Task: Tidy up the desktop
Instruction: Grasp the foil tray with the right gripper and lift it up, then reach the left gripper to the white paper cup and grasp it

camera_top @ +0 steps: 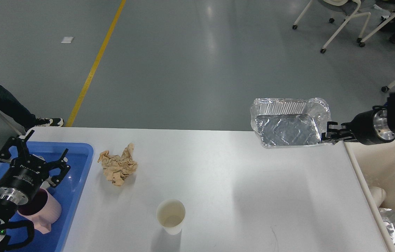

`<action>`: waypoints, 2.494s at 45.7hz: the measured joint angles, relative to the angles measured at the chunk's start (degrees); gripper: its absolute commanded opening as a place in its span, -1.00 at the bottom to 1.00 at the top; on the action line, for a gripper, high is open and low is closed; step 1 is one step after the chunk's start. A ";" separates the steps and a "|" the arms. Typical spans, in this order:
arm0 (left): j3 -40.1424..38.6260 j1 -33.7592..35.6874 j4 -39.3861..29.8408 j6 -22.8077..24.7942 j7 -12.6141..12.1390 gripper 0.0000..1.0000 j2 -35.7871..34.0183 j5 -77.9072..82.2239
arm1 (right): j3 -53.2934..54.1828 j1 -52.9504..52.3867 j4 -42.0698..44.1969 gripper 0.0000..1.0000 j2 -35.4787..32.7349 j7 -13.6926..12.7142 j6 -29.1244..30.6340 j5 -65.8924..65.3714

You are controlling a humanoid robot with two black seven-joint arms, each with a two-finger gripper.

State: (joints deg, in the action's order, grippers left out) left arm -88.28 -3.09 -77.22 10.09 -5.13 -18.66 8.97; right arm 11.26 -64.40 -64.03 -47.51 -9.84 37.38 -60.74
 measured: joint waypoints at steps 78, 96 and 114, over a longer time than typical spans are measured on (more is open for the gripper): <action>42.97 16.60 -19.47 0.20 8.20 0.95 -67.46 38.48 | -10.38 -6.91 16.31 -1.00 28.50 -3.35 0.24 4.49; 45.95 16.28 -21.12 2.72 6.31 0.95 -59.00 42.53 | -10.38 -6.06 16.30 -1.00 28.51 -3.35 -0.02 4.40; 53.62 26.02 -17.09 11.73 -0.37 0.94 -28.66 71.94 | -10.25 -5.93 16.82 -1.00 28.63 -3.35 -0.03 4.64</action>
State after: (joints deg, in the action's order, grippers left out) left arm -34.66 22.93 -94.31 21.82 -5.50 -47.32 80.90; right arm 1.01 -70.33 -47.21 -18.89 -13.18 37.35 -56.10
